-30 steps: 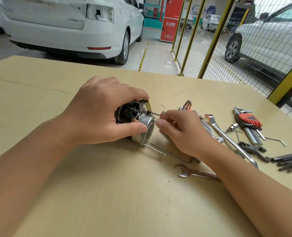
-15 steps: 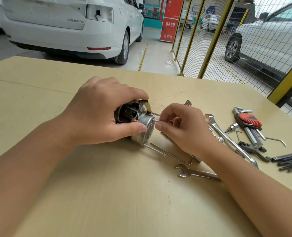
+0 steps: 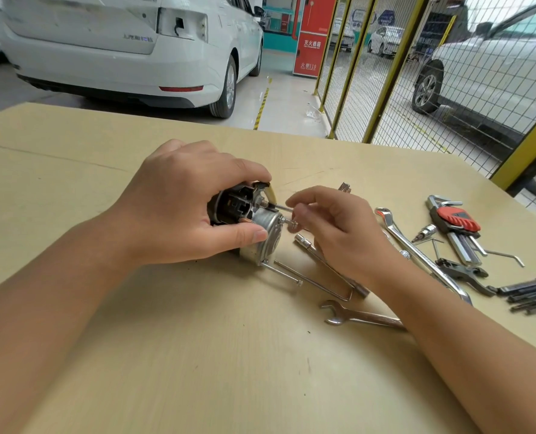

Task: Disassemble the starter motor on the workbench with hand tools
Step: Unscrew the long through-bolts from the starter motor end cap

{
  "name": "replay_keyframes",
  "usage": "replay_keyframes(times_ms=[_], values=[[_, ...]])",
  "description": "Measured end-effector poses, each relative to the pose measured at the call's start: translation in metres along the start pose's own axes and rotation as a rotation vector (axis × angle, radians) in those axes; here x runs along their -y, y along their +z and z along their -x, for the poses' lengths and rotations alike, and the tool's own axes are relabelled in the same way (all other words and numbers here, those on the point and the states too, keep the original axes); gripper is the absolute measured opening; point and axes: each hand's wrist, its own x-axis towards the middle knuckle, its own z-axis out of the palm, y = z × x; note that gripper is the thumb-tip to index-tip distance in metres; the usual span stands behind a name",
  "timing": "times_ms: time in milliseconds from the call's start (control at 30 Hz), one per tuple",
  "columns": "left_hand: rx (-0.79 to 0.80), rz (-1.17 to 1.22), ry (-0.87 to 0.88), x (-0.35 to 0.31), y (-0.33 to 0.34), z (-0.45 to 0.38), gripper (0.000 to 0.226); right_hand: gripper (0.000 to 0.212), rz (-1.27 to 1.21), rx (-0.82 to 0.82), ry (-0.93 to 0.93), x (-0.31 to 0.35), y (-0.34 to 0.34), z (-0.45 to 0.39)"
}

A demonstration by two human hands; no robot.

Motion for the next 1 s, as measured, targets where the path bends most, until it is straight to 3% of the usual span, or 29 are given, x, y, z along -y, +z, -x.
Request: replay_keyframes(times_ms=[367, 600, 667, 767, 833, 1000], values=[[-0.001, 0.0, -0.007, 0.0007, 0.001, 0.0001, 0.058, 0.015, 0.003, 0.097, 0.039, 0.0009, 0.0011, 0.002], [-0.007, -0.001, -0.011, -0.0015, 0.0002, 0.0002, 0.058, 0.017, -0.024, -0.006, -0.003, 0.0003, 0.0017, 0.0018], [-0.002, 0.0, -0.01, -0.0015, 0.0003, 0.0005, 0.058, 0.006, 0.033, 0.012, 0.025, 0.0021, 0.0021, 0.0009], [-0.001, -0.001, -0.006, -0.0011, 0.0003, 0.0002, 0.058, 0.026, 0.224, 0.119, 0.049, 0.0015, 0.002, 0.0003], [-0.003, -0.001, -0.004, -0.0009, 0.0005, -0.0003, 0.058, 0.025, 0.251, 0.146, 0.056, 0.0014, 0.0017, 0.0], [0.0, 0.007, -0.01, -0.0003, 0.0005, 0.0001, 0.058, 0.012, 0.242, 0.011, -0.012, 0.0025, 0.0026, 0.0011]])
